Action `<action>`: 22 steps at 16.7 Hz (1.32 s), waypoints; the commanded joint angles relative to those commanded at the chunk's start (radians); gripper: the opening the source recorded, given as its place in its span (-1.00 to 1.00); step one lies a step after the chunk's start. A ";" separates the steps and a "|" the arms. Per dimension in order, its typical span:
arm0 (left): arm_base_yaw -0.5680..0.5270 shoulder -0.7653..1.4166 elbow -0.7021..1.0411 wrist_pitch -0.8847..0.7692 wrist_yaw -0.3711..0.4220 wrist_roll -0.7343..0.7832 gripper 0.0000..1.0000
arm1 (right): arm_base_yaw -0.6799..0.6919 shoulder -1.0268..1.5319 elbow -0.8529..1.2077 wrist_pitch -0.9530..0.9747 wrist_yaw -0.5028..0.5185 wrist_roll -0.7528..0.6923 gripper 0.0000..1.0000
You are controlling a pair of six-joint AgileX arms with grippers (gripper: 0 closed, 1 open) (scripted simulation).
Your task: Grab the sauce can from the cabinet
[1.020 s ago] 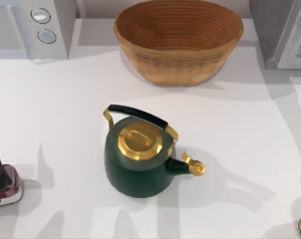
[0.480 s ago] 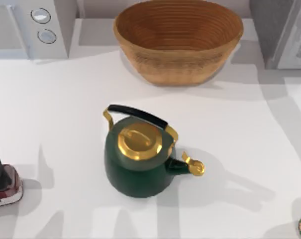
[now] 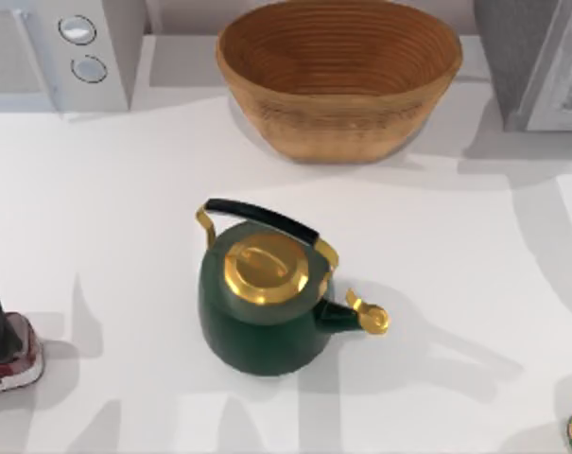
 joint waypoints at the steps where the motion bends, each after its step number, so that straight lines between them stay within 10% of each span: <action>1: 0.000 0.000 0.000 0.000 0.000 0.000 1.00 | 0.000 0.000 0.000 0.000 0.000 0.000 -1.00; 10: 0.000 0.000 0.000 0.000 0.000 0.000 1.00 | -0.058 -0.180 -0.297 0.124 -0.050 -0.001 -1.00; 22: 0.000 0.000 0.000 0.000 0.000 0.000 1.00 | -0.248 -0.901 -1.625 0.613 -0.263 -0.010 -1.00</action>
